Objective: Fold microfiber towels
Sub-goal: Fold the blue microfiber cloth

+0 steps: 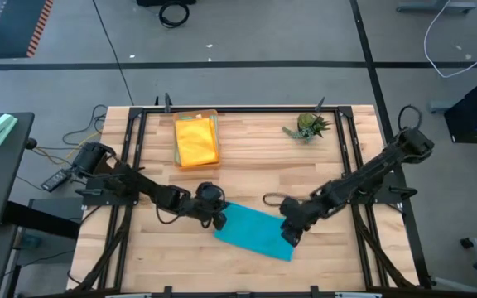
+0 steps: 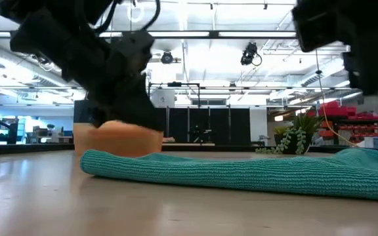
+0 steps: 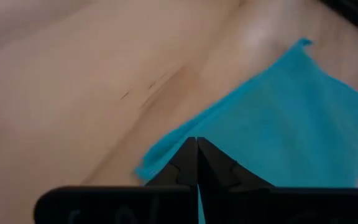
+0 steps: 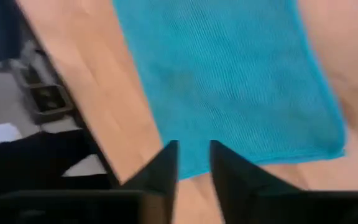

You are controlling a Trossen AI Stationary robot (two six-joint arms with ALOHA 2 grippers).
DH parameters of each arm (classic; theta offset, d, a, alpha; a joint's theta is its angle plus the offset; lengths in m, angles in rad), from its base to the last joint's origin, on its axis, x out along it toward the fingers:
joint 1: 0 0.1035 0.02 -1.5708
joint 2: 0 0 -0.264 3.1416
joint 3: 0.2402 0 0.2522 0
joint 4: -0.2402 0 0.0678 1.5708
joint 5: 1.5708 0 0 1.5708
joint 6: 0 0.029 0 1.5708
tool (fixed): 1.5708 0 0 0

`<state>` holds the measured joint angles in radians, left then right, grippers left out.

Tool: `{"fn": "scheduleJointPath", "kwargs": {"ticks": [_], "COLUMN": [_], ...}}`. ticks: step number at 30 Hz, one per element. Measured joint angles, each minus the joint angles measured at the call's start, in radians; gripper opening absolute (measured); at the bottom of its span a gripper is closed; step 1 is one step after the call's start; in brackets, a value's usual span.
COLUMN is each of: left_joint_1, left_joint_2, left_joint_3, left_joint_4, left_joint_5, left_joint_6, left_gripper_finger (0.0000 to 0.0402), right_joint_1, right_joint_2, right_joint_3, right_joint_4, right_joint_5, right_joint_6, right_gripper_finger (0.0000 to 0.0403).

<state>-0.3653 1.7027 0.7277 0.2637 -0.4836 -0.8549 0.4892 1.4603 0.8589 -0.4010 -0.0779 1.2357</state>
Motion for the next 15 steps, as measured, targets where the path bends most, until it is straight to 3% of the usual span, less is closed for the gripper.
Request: {"fn": "scheduleJointPath", "kwargs": {"ticks": [4,8,15], "left_joint_1": [0.012,0.044,0.144], "left_joint_2": [-0.003,0.019,0.061], "left_joint_3": [0.0,-0.002,0.0], "left_joint_4": [0.043,0.031,-0.003], "left_joint_5": [0.122,0.282,0.29], "left_joint_6": [0.165,0.267,0.284], "left_gripper_finger": [0.0009,0.0006,0.0007], "right_joint_1": [0.07,0.104,0.151], "right_joint_2": [0.098,0.198,0.304], "right_joint_3": [-0.002,-0.002,-0.002], "right_joint_4": [0.073,0.227,0.265], "right_joint_5": [0.029,0.03,0.026], "right_joint_6": [0.041,0.089,0.199], "right_gripper_finger": [0.0016,0.0008,0.0004]}}
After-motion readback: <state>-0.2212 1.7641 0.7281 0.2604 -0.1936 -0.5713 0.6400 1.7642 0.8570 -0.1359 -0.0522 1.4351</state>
